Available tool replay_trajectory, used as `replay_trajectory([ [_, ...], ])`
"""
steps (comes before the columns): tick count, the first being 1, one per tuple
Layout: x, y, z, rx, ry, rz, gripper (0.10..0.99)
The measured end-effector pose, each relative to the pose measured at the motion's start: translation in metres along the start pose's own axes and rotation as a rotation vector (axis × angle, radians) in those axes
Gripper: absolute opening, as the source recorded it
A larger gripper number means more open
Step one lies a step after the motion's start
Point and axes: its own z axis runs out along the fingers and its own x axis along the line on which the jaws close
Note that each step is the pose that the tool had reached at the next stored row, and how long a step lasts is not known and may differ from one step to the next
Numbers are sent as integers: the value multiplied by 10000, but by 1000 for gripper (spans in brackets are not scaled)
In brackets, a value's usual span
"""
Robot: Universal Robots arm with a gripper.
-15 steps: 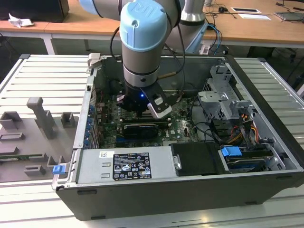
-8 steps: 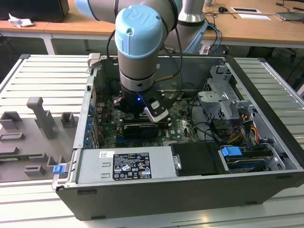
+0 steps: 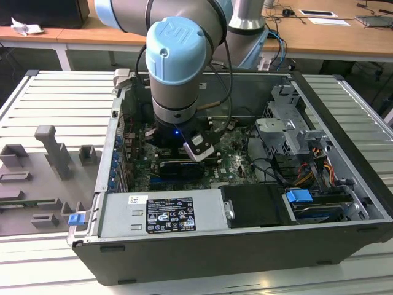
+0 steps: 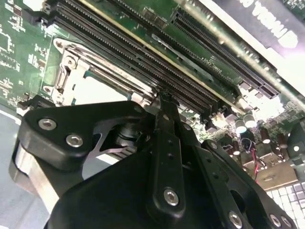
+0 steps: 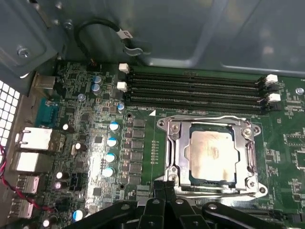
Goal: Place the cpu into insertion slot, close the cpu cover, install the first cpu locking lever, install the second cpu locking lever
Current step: 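Install the second cpu locking lever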
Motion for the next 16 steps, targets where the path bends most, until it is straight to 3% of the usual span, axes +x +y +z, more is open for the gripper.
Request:
replay_trajectory([
  [10,21,15,35,-129,2,-26,106],
  [16,21,46,-61,-134,1,-25,106],
])
